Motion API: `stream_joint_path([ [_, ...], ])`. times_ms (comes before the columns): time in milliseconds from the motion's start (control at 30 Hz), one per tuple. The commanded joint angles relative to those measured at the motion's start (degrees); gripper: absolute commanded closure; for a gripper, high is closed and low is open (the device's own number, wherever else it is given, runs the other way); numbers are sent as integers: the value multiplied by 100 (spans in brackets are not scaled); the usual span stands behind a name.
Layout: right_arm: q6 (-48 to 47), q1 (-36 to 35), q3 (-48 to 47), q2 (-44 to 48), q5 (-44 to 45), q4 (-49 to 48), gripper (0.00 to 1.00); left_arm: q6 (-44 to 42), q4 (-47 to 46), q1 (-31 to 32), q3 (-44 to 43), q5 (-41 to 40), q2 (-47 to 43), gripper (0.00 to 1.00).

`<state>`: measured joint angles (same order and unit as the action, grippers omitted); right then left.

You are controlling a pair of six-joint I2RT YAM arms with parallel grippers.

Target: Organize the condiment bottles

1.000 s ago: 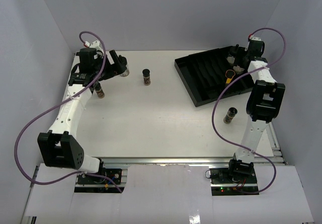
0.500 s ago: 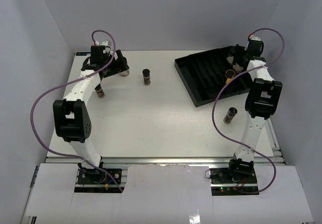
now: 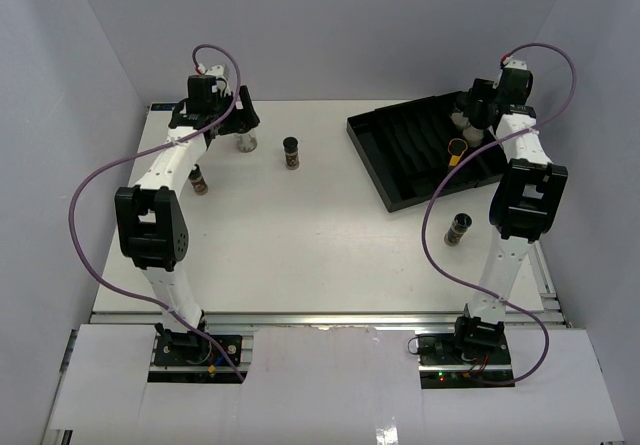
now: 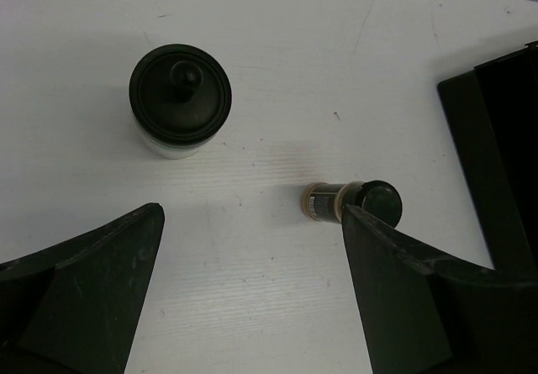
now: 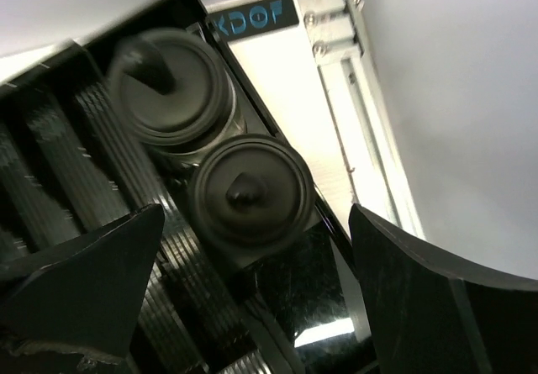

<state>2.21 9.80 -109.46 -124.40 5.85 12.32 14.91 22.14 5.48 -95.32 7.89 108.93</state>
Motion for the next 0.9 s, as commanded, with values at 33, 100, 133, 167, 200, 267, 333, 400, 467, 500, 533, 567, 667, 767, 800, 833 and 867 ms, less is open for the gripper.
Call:
stream_joint_path([
  [33,382,47,536,1164,-217,-415,2,-252,-34,24,-410,-185,296,2],
  [100,506,46,781,1370,-395,-570,2,-245,99,32,-654,-298,458,2],
  [133,540,36,845,1441,-461,-600,2,-255,105,33,-705,-345,530,2],
  [167,566,20,877,1510,-504,-605,2,-271,94,33,-742,-366,611,2],
  [200,578,2,881,1552,-588,-594,2,-286,57,33,-767,-360,709,2],
  [267,562,-45,801,1583,-746,-488,2,-301,-32,33,-812,-321,894,2],
  [333,483,-112,729,1628,-766,-353,2,-301,-112,38,-871,-325,1044,2],
  [400,350,-186,806,1733,-758,-344,2,-321,-243,51,-921,-365,1230,2],
  [467,263,-235,1021,1922,-741,-471,2,-376,-311,60,-1020,-487,1349,2],
  [500,208,-251,1080,2000,-723,-503,2,-383,-346,68,-1061,-579,1457,2],
  [533,175,-251,1135,2022,-690,-520,2,-378,-412,68,-1105,-602,1490,2],
  [567,141,-260,1196,2064,-647,-528,2,-366,-490,70,-1128,-604,1541,2],
  [667,60,-335,1542,2283,-307,-585,2,-333,-769,84,-1122,-593,1716,2],
  [767,101,-374,2109,2560,-254,-959,2,-360,-878,103,-1226,-736,1854,3],
  [800,125,-376,2238,2614,-259,-1096,2,-378,-909,103,-1253,-803,1906,3],
  [833,138,-382,2428,2689,-259,-1158,2,-392,-929,103,-1260,-932,1954,4],
  [867,146,-383,2532,2722,-245,-1442,2,-428,-966,110,-1275,-975,1971,4],
])
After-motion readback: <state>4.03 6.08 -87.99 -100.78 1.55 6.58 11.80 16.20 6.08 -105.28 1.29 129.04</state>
